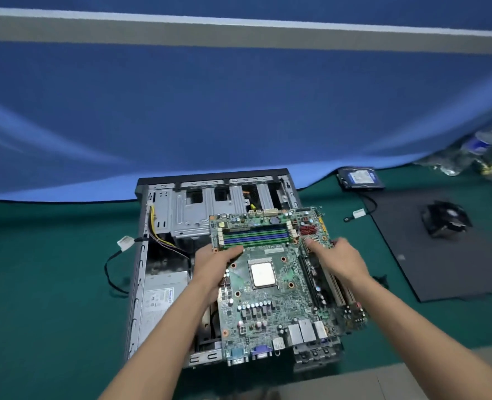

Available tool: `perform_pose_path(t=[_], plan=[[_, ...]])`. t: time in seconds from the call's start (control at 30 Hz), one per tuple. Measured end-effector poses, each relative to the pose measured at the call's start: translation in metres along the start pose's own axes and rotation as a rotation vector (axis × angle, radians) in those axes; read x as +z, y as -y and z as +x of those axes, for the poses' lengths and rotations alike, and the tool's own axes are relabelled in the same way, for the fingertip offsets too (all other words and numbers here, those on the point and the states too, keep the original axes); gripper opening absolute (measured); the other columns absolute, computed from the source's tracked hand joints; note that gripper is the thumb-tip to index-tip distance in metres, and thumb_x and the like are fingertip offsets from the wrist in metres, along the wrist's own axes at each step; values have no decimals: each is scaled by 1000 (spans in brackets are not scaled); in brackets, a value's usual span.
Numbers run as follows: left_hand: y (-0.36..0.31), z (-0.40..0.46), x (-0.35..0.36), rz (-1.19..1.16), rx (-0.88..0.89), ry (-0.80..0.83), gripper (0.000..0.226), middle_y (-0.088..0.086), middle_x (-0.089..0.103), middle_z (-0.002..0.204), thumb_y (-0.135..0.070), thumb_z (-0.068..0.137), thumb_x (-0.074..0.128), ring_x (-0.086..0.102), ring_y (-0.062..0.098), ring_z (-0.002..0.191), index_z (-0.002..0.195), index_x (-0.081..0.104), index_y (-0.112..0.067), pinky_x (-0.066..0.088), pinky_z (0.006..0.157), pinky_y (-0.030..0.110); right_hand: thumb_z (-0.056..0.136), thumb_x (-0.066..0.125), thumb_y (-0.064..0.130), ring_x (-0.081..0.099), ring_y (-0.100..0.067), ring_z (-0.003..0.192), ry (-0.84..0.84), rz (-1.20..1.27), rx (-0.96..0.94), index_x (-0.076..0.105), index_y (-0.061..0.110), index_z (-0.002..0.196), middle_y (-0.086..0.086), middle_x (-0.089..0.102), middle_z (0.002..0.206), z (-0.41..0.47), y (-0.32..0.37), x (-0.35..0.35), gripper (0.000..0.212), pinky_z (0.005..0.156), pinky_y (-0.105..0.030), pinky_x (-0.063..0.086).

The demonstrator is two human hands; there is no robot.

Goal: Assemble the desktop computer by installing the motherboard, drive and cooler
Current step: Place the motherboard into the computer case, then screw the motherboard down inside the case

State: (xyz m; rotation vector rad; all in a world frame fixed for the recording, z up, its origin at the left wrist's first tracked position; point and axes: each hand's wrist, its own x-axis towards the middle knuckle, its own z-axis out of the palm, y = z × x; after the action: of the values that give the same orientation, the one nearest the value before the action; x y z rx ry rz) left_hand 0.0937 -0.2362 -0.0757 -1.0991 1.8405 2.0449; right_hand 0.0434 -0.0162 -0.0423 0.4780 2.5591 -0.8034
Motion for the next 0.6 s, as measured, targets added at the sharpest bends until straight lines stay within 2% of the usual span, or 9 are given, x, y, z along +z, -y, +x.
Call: perform_pose_path(t=[0.07, 0.13, 0.17, 0.2, 0.23, 0.27, 0.37, 0.47, 0.6], plan=[[-8, -5, -4, 27, 27, -22, 43, 15, 66, 101, -19, 71, 80, 60, 28, 93, 102, 60, 3, 48, 85, 38, 83, 53, 66, 55, -23, 91, 34, 26, -44, 37, 2, 140, -11, 61, 102, 4, -5, -4, 88, 77, -32, 42], [-18, -11, -11, 24, 6, -18, 48, 18, 65, 103, -17, 69, 81, 62, 31, 95, 104, 57, 5, 50, 87, 43, 81, 52, 70, 58, -23, 84, 28, 14, -104, 48, 3, 129, -6, 57, 84, 3, -5, -5, 82, 69, -31, 41], [-24, -16, -17, 9, -18, 3, 51, 20, 65, 103, -16, 68, 81, 63, 34, 95, 106, 55, 7, 52, 86, 45, 81, 50, 71, 57, -22, 76, 8, -3, -132, 56, 7, 111, -3, 54, 77, 1, -4, -4, 71, 63, -30, 39], [-30, -21, -23, -12, -37, 21, 50, 21, 66, 99, -14, 67, 80, 66, 34, 88, 105, 55, 8, 54, 80, 45, 82, 48, 71, 54, -20, 64, -18, -22, -156, 55, 11, 88, -1, 51, 68, -2, -2, -4, 60, 56, -29, 36], [-35, -26, -30, -24, -48, 24, 47, 20, 68, 93, -12, 67, 79, 67, 31, 78, 102, 56, 9, 55, 73, 41, 84, 46, 69, 47, -19, 54, -38, -43, -182, 47, 13, 70, 1, 46, 59, -6, 2, -3, 57, 51, -28, 33], [-39, -32, -37, -16, -53, 11, 43, 18, 68, 88, -11, 67, 79, 65, 28, 70, 100, 57, 9, 54, 67, 38, 86, 46, 67, 42, -18, 48, -48, -59, -206, 38, 14, 62, 1, 42, 53, -11, 7, -1, 59, 49, -27, 30], [-48, -50, -56, 55, -46, -50, 25, 12, 66, 79, -8, 71, 77, 57, 22, 64, 88, 63, 4, 48, 62, 33, 90, 45, 61, 41, -16, 45, -23, -73, -267, 34, 15, 55, 2, 43, 50, -24, 18, 5, 59, 47, -26, 28], [-51, -65, -72, 129, 5, -132, 10, 5, 63, 62, -6, 76, 73, 51, 14, 53, 75, 64, -1, 40, 47, 26, 95, 42, 55, 40, -14, 43, 84, -102, -361, 34, 15, 54, 2, 43, 50, -38, 24, 15, 57, 44, -25, 27], [-48, -76, -86, 151, 20, -209, 14, 11, 60, 70, -7, 80, 68, 48, 18, 57, 87, 64, 4, 39, 52, 30, 97, 39, 53, 39, -14, 42, 164, -116, -388, 38, 12, 55, 1, 44, 50, -50, 22, 28, 58, 42, -26, 24]])
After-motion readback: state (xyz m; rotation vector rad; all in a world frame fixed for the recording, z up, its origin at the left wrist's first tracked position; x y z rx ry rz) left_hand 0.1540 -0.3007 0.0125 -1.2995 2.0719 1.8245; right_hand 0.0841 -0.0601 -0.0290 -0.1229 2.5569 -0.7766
